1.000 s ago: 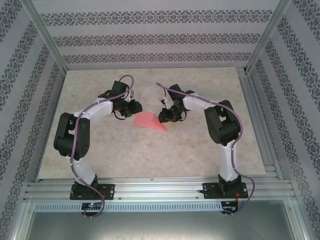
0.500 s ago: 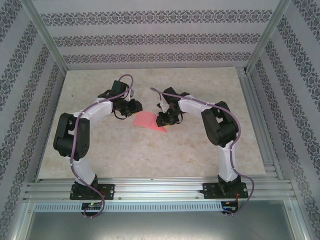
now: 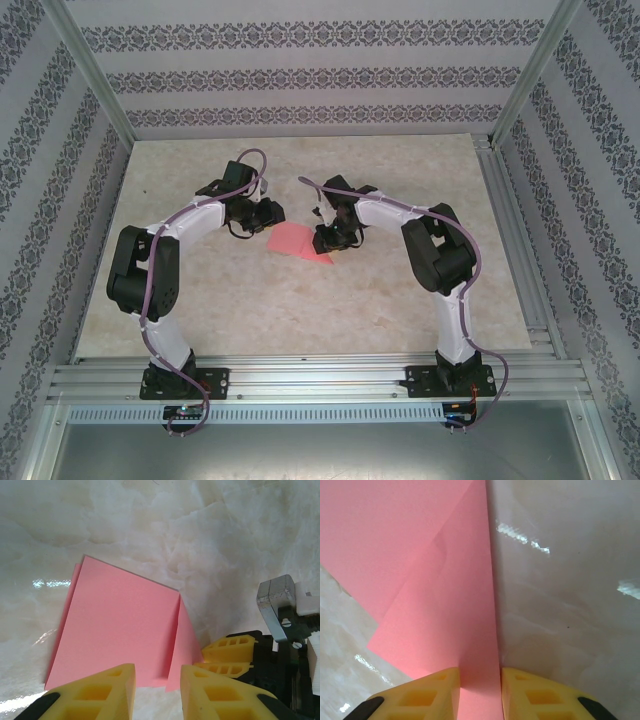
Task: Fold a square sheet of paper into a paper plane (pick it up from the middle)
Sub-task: Turn over the paper at the center of the table.
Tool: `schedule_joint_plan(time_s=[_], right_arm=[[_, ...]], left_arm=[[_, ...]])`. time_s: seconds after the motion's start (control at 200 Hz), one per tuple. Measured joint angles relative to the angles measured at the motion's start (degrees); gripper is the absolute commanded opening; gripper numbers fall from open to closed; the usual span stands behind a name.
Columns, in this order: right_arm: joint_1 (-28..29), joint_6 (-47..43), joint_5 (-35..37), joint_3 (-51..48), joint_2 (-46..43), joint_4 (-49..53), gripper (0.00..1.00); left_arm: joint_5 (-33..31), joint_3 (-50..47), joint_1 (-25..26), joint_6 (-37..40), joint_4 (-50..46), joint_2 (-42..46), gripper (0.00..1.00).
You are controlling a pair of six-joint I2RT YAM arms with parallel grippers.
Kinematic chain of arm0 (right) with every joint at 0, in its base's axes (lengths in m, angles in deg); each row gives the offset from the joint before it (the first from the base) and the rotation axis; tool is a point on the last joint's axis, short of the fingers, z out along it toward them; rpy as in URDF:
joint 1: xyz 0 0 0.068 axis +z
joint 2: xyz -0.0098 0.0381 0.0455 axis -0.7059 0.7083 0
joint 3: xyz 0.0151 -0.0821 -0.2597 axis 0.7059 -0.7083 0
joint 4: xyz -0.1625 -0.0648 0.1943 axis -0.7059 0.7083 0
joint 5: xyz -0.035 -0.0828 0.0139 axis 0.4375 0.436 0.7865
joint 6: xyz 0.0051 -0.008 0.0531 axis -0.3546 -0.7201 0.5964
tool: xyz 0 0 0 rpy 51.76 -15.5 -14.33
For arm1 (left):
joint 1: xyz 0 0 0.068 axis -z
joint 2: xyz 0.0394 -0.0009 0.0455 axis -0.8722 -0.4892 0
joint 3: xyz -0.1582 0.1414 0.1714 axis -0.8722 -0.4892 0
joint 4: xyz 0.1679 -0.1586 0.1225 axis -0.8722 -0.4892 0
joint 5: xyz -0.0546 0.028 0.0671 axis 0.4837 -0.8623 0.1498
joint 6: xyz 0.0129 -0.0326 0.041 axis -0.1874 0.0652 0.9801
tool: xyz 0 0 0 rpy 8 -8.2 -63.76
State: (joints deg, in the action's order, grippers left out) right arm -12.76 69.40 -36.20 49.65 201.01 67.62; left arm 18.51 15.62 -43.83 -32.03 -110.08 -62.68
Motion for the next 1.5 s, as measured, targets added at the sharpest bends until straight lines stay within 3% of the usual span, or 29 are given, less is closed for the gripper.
schedule_joint_plan(time_s=[0.315, 0.435, 0.56, 0.844, 1.219, 1.499], right_arm=[[2.14, 0.48, 1.36, -1.01, -0.92, -1.42, 0.28], [2.56, 1.2, 1.38, -1.42, -0.96, -2.05, 0.17], [2.91, 2.43, 1.33, -2.08, -1.2, -2.86, 0.16], [3.13, 4.5, 0.11, -3.58, -1.97, -5.03, 0.0], [2.97, 6.21, -0.68, -6.8, -7.13, -7.72, 0.0], [2.23, 6.51, 0.39, -10.12, -12.92, -8.92, 0.0]], left_arm=[[0.2, 0.0, 0.0, -0.22, -0.02, 0.0, 0.32], [0.48, -0.02, 0.0, -0.48, 0.11, 0.0, 0.32], [0.63, -0.83, 0.0, -1.07, 0.79, 0.0, 0.31], [0.59, -1.66, 0.0, -1.31, 0.85, 0.0, 0.31], [-0.48, -2.62, 0.0, -2.56, 0.85, 0.57, 0.31], [-2.45, -5.25, 0.0, -4.59, 1.95, 5.79, 0.32]])
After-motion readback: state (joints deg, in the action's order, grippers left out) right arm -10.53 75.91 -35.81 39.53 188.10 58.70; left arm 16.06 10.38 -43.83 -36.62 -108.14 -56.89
